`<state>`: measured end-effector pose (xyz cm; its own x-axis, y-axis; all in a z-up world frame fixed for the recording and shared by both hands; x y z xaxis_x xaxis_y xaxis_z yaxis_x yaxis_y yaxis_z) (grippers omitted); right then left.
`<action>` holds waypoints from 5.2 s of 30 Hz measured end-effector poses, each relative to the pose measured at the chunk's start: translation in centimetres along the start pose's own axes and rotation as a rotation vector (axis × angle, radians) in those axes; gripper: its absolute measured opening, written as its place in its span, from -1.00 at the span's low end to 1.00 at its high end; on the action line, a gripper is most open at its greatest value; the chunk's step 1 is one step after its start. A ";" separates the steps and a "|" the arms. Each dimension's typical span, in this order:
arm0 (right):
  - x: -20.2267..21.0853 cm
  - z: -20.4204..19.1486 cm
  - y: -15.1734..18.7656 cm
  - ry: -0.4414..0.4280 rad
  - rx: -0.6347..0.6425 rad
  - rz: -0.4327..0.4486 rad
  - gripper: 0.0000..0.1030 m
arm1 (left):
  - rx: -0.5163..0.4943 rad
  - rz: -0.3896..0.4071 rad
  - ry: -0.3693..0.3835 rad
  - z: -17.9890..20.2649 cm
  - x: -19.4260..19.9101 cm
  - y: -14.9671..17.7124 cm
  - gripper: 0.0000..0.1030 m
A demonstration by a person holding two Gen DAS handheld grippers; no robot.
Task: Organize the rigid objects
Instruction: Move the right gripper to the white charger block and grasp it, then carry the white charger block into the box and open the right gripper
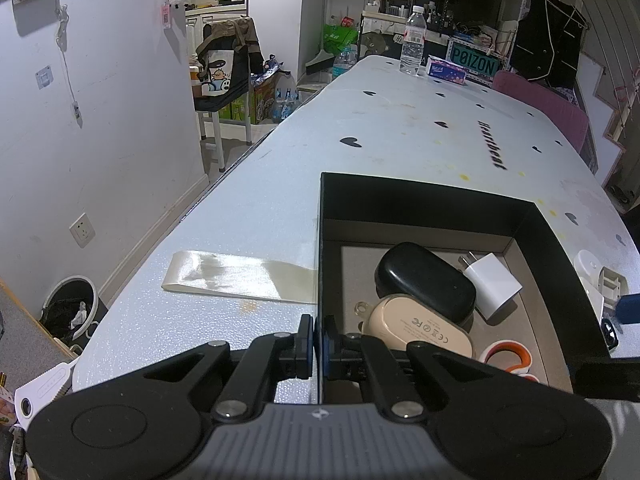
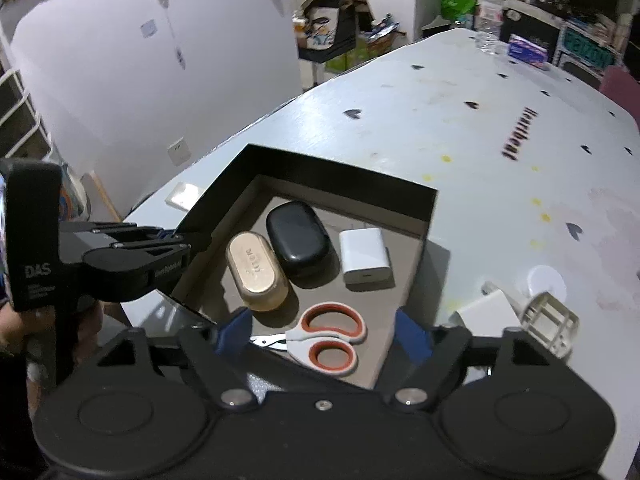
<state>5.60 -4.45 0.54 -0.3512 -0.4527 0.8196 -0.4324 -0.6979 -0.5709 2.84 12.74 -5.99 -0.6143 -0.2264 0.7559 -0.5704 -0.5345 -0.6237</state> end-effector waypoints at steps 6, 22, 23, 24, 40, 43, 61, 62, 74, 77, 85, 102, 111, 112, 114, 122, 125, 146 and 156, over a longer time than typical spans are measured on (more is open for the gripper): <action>1.8 0.0 0.9 0.042 -0.034 0.042 0.93 | 0.000 0.000 0.000 0.0 0.0 0.0 -0.93; 5.8 3.3 4.9 0.218 -0.190 0.150 0.96 | 0.001 0.000 0.001 0.0 0.0 0.0 -0.93; 5.8 3.9 5.4 0.235 -0.209 0.148 0.96 | 0.001 0.000 0.001 0.0 0.0 0.0 -0.93; 5.8 4.5 5.9 0.254 -0.231 0.144 0.96 | 0.001 0.000 0.001 0.0 0.0 0.0 -0.93; 1.0 11.4 10.9 0.315 -0.532 0.175 0.59 | 0.001 -0.001 0.001 0.0 0.0 0.0 -0.93; -0.6 11.6 9.9 0.274 -0.559 0.179 0.56 | 0.001 -0.001 0.001 0.0 0.0 0.0 -0.93; -7.6 11.5 5.2 0.294 -0.679 0.000 0.41 | 0.002 -0.001 0.001 0.0 0.0 -0.1 -0.93; -7.7 11.4 5.2 0.315 -0.659 -0.015 0.33 | 0.002 -0.001 0.001 0.0 0.0 -0.1 -0.93; -5.7 10.1 6.8 0.252 -0.514 -0.044 0.01 | 0.003 -0.001 0.001 0.0 0.0 -0.1 -0.93; -3.7 9.3 6.7 0.232 -0.477 -0.019 -0.03 | 0.003 -0.001 0.001 0.0 0.0 -0.1 -0.93; 2.4 7.8 2.6 0.219 -0.390 0.135 -0.90 | 0.003 -0.001 0.001 0.0 0.0 0.0 -0.92; -1.4 3.4 9.6 0.168 -0.133 -0.099 0.52 | 0.002 0.000 0.000 0.0 -0.1 -0.1 -0.92; -3.4 4.0 11.1 0.138 -0.148 -0.142 0.12 | 0.002 -0.001 0.001 0.0 0.0 0.0 -0.92; -3.3 4.0 11.1 0.136 -0.149 -0.136 0.07 | 0.002 -0.001 0.001 0.0 0.0 0.0 -0.92; -3.3 4.0 11.1 0.157 -0.145 -0.147 0.06 | 0.003 -0.001 0.002 0.0 -0.1 0.0 -0.92; -0.1 4.9 7.5 0.205 -0.162 -0.059 0.05 | 0.003 -0.001 0.001 0.0 0.0 0.0 -0.92; 1.0 4.1 4.7 0.174 -0.118 0.000 0.05 | 0.002 -0.001 0.001 0.0 0.0 0.0 -0.92; -7.4 -0.3 -1.3 0.006 0.008 -0.215 0.03 | 0.003 -0.001 0.001 0.0 0.0 0.0 -0.92; -6.5 0.2 -1.6 0.022 -0.029 -0.190 0.16 | 0.003 -0.001 0.001 0.0 0.0 0.0 -0.92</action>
<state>8.78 -0.53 -3.87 -0.2789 -0.3020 0.9116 -0.5163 -0.7533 -0.4075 2.86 12.79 -5.99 -0.6145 -0.2251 0.7561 -0.5694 -0.5369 -0.6225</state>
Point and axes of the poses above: each gripper's, at about its wrist camera, not at the fingertips, and x roughly against the way its jaws point, z to its right, y to its underside, the point moved 4 cm from there along -x, roughly the way its jaws point, and after that the axes turned 14 degrees about x, right-handed, at the moved point
